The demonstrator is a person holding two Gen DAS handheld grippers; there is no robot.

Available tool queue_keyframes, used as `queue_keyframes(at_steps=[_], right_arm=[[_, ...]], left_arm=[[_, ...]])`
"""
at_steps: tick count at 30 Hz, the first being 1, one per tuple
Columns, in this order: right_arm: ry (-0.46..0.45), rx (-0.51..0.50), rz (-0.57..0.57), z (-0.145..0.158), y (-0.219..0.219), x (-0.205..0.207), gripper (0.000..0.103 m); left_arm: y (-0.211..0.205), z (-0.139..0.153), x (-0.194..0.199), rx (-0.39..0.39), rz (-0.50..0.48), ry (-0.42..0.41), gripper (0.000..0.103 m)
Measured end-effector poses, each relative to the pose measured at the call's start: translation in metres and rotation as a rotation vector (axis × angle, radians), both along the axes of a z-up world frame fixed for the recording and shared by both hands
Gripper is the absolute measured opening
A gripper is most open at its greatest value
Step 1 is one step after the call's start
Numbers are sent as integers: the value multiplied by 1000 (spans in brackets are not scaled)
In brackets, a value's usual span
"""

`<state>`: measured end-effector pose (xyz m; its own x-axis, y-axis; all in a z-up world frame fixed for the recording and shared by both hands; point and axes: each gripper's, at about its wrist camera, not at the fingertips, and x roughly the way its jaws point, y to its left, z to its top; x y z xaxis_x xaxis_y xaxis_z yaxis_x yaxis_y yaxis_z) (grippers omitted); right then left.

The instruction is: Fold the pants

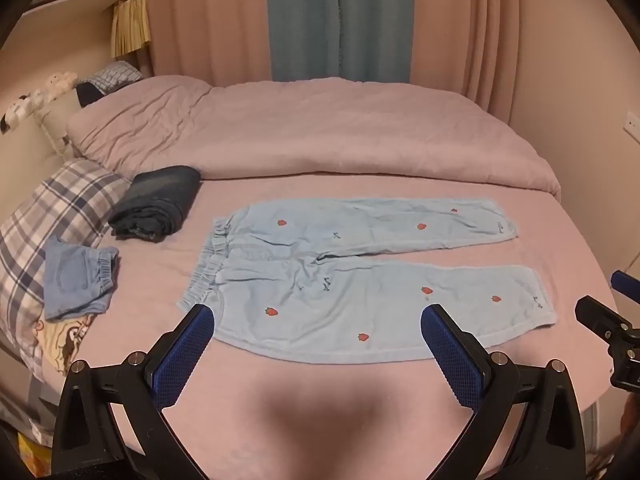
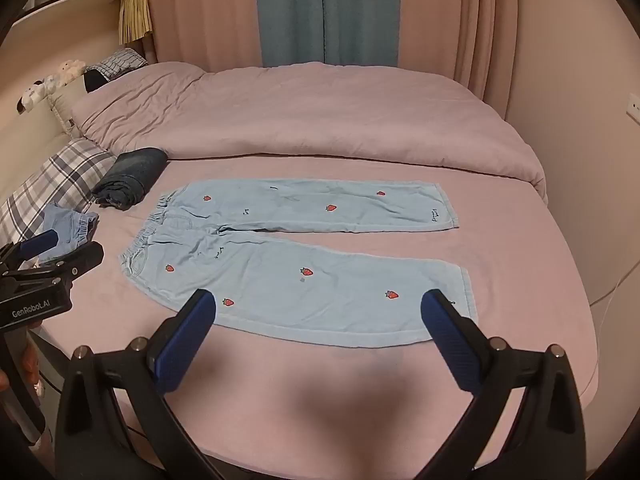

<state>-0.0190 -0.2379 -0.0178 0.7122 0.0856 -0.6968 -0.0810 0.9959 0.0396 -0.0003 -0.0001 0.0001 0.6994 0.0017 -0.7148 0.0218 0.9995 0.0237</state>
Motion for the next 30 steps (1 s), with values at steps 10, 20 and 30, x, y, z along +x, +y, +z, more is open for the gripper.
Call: queue_keyframes(at_steps=[10,20,30], right_arm=[[1,3,-2,1,0,0,103],[2,7,0,1,0,1,103],[3,7,1,1,2,1,103]], left_arm=[[-2,1,-1,1,-3,8,103],[-4,2,0,-4,-1,-2,103],[-1,1,-2,3,-3,1,103]])
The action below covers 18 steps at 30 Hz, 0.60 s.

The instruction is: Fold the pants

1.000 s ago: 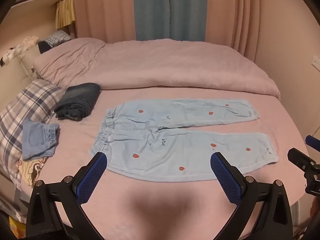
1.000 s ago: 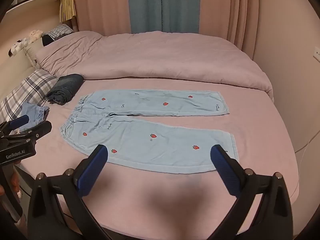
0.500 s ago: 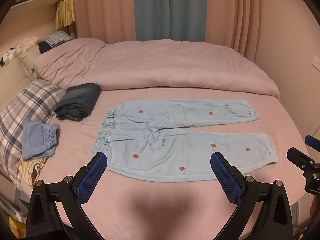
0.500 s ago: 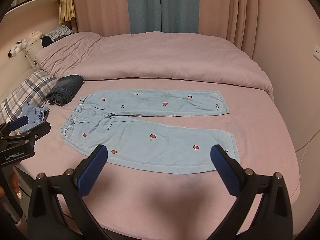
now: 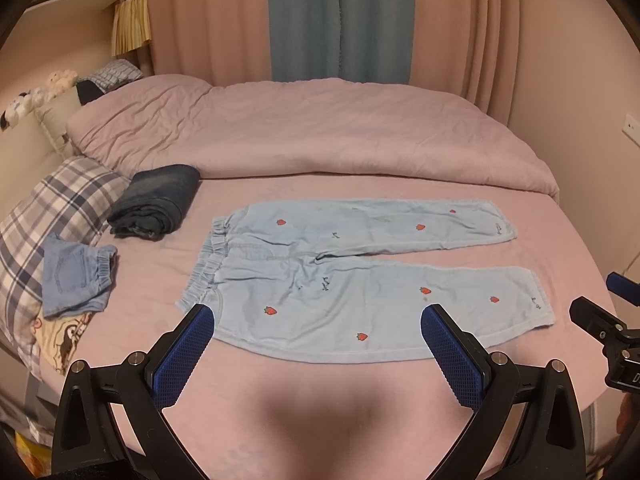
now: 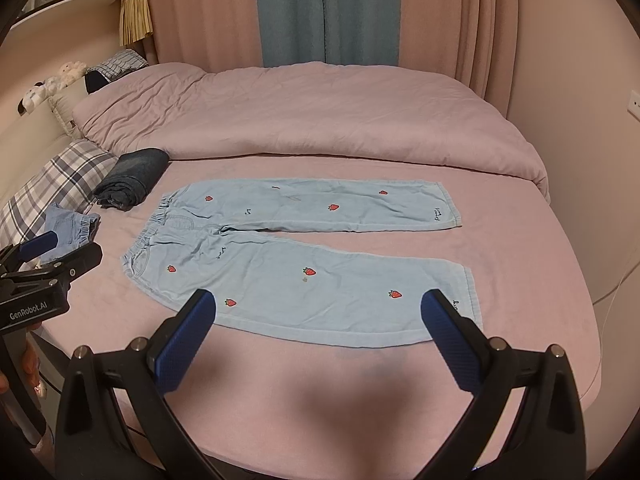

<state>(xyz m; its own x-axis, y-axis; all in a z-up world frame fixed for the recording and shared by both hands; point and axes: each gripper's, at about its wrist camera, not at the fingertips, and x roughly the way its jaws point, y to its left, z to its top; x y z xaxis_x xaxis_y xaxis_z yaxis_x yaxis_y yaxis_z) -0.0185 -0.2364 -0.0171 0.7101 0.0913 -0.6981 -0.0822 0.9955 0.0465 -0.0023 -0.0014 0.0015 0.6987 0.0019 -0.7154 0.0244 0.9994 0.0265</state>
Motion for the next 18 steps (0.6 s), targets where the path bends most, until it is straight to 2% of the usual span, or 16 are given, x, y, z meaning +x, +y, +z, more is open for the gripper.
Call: queue_keyframes(at_steps=[18], right_arm=[[8,2,1,-1,6,3,103]], left_arm=[[4,-4,-1,-11,-4,-14,103]])
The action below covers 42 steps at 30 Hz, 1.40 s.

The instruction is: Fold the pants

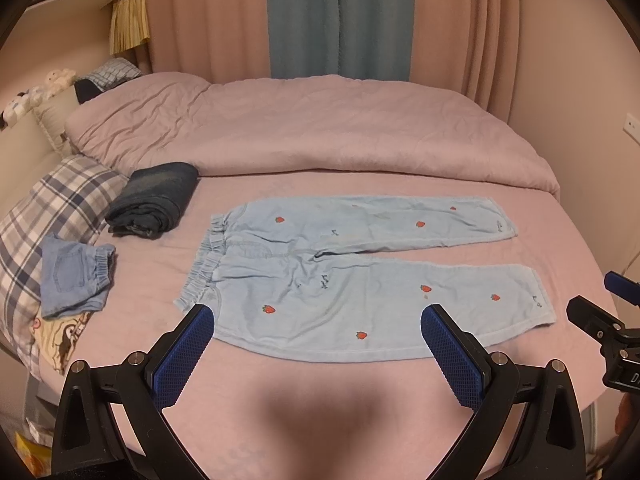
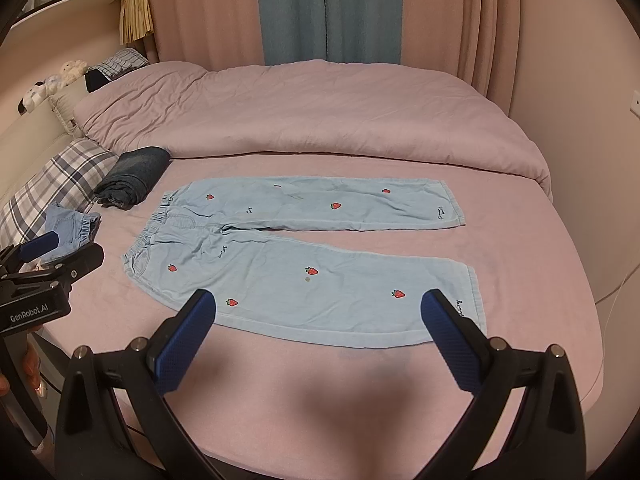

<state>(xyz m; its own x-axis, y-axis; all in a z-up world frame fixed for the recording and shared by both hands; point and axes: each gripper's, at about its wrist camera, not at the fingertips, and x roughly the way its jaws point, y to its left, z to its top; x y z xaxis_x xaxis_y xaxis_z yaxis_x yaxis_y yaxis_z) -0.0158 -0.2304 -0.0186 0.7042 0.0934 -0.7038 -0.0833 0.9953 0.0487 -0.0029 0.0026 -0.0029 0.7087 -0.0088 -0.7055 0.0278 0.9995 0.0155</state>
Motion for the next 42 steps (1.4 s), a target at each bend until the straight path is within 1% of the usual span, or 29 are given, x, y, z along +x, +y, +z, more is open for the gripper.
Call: queue_keyframes(at_steps=[6,8,12,13,14,15,17,18,19,20,22,24,26,27,28,29,30,31,33,34,35,37,39,41,42], right_arm=[[8,1,1,-2,2,4,103],[9,2,1,-4,2,6,103],[18,9,0,-9,-1,9,103],[25,13,-1,-12,-2,11,103],[33,18,-6,-15,-4,13,103],[43,25,-8,-20,-5,15,103],[60,29,-6,-26,-8,18,103],[71,27,-7,-31,-9,21,103],[79,26,-5,-33,-11,24,103],[90,27,2,-37,-13,28,103],[107,21,23,-44,-17,34,103],[116,-10,38,-53,-21,45,103],[91,-41,81,-62,-28,57,103],[68,-66,107,-68,-31,64,103],[63,-94,113,-72,-35,71,103],[69,-124,113,-77,-38,77,103],[81,-143,117,-82,-40,83,103],[92,-142,137,-87,-41,89,103],[118,-106,165,-98,-46,104,102],[130,-99,153,-101,-49,109,102],[142,-86,132,-106,-55,118,102],[159,-32,80,-114,-72,137,102],[173,25,15,-123,-93,156,103],[203,94,-90,-139,-125,182,102],[217,116,-146,-147,-139,193,102]], left_arm=[[2,-5,2,17,-1,6,103],[2,-8,5,24,-6,-9,103],[2,-15,14,48,-25,-66,103],[4,-17,16,38,-39,-75,103],[8,-20,17,5,-67,-69,103],[9,-18,19,10,-85,-118,103],[15,-22,24,-25,-124,-104,103],[17,-23,29,-9,-141,-98,103],[19,-27,33,-24,-147,-87,103],[22,-30,40,-15,-145,-68,103],[30,-38,56,29,-130,-35,103],[41,-51,69,8,-135,-9,103],[53,-65,83,-21,-151,31,103],[59,-73,88,-75,-150,61,103],[65,-78,94,-97,-156,83,103],[70,-82,100,-121,-171,88,103],[75,-84,106,-128,-176,78,103],[79,-87,113,-116,-156,60,103],[93,-92,130,-114,-113,74,103],[102,-95,140,-140,-92,88,103],[112,-100,152,-184,-69,86,103],[127,-109,171,-248,-23,96,103],[144,-121,194,-256,58,104,103],[157,-133,215,-246,138,126,103],[164,-138,226,-261,165,139,103]])
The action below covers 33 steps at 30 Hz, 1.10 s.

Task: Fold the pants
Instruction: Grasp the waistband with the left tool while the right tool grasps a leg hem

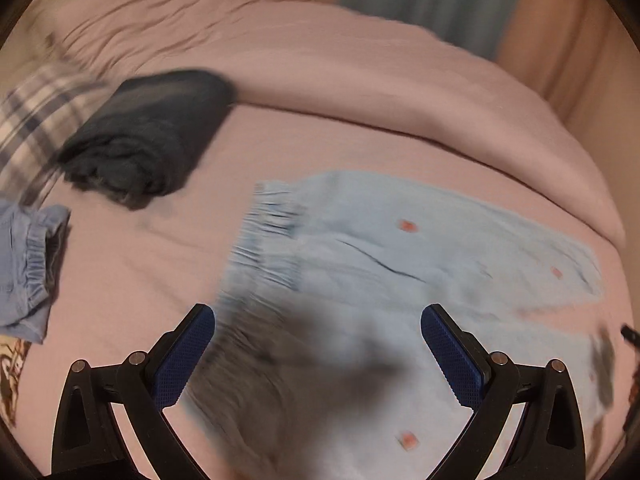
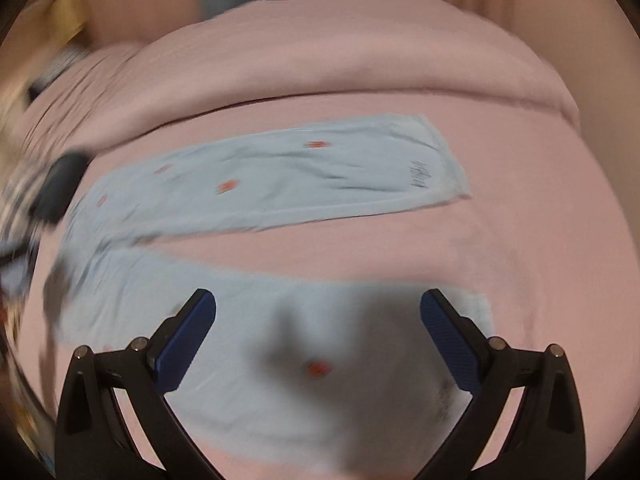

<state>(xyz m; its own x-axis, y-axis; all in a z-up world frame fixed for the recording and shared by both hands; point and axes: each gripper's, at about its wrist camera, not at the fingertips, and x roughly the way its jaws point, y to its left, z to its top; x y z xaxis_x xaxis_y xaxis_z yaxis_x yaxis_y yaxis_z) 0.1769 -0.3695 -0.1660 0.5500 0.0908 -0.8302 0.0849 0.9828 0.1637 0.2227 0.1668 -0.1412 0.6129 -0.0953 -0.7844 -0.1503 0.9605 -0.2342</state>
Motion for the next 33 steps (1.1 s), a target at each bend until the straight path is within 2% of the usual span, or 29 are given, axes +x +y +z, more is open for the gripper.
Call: queue_keyframes(at_steps=[2,3,5,7,8,11,12,15,16,17,18,19,21,22,23,26,29,30,31,32,33], right_arm=[[31,27,-107,-16,-25,18,99],[36,44,-151,-21,-36,28,98],[16,59,-191,-24,-50,46,98],[-9,48,-193,-22,-54,68,98],[-17,28,-177,-22,-53,81,98],[-3,-134,-155,-27,-48,120,96],[10,-173,-154,-32,-49,131,94],[53,-188,-148,-46,-59,146,86],[66,-197,-139,-52,-61,148,79],[76,-199,-129,-57,-62,149,70],[83,-180,-118,-63,-63,150,68],[72,-173,-119,-65,-63,150,64],[23,-175,-126,-62,-62,146,21],[16,-184,-137,-61,-62,146,11],[12,-202,-155,-59,-63,144,8],[15,-221,-158,-52,-62,139,5],[16,-198,-190,-49,-74,132,5],[40,-182,-201,-53,-79,131,6],[61,-199,-206,-55,-79,132,7],[79,-231,-200,-55,-72,133,10],[109,-279,-188,-54,-65,136,18]], left_arm=[[11,-3,18,-14,16,5,103],[15,-1,27,10,8,-4,103],[12,4,46,52,-49,-26,103],[8,2,71,90,-123,-10,103],[7,-1,83,122,-143,11,103],[6,-11,104,237,-154,37,103],[11,-16,108,239,-148,44,103],[37,-34,118,179,-99,76,103],[44,-40,121,166,-80,93,103],[54,-49,124,150,-64,114,95],[59,-58,129,135,-58,142,78],[65,-66,135,112,-67,166,70],[75,-76,142,86,-67,171,70],[80,-78,145,79,-64,166,70],[85,-81,147,71,-63,160,69],[98,-87,142,55,-61,145,65],[117,-95,143,38,-36,150,65],[114,-95,139,59,-34,154,71],[113,-94,140,132,-28,156,77],[107,-92,132,190,-20,154,88],[108,-87,130,268,-20,138,92]])
